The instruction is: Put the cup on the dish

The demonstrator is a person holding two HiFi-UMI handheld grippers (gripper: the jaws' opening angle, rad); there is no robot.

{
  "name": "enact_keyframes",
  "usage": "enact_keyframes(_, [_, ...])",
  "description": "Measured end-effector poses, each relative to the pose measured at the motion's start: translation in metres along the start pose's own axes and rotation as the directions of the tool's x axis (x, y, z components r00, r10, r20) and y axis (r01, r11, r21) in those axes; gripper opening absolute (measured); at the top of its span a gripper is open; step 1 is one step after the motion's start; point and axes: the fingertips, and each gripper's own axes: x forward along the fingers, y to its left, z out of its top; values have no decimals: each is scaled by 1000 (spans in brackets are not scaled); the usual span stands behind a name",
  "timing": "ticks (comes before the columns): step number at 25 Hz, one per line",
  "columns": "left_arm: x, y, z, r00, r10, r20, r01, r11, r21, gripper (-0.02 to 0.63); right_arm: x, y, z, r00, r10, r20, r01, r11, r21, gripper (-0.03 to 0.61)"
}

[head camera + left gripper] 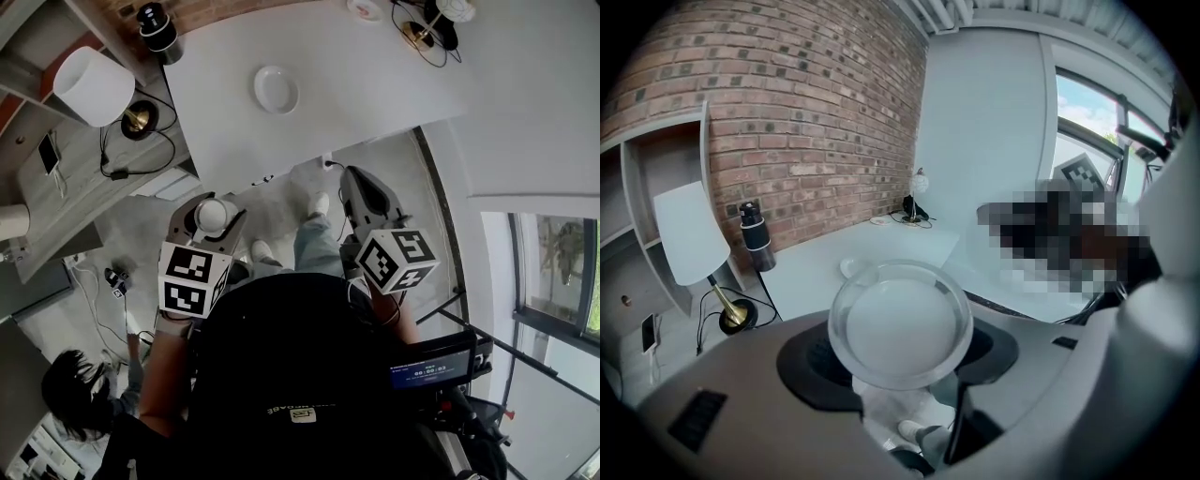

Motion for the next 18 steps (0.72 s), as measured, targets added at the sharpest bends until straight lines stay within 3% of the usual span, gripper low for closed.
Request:
enact_keyframes(8, [24,2,9,997,74,-20,-75,995,-70,259,38,-25,7,995,85,-52,-85,996,-4,3])
enact_keyframes(18, [62,20,42,982,183,-41,-187,967,-174,259,103,-56,38,968,215,-127,-221,975,-38,3])
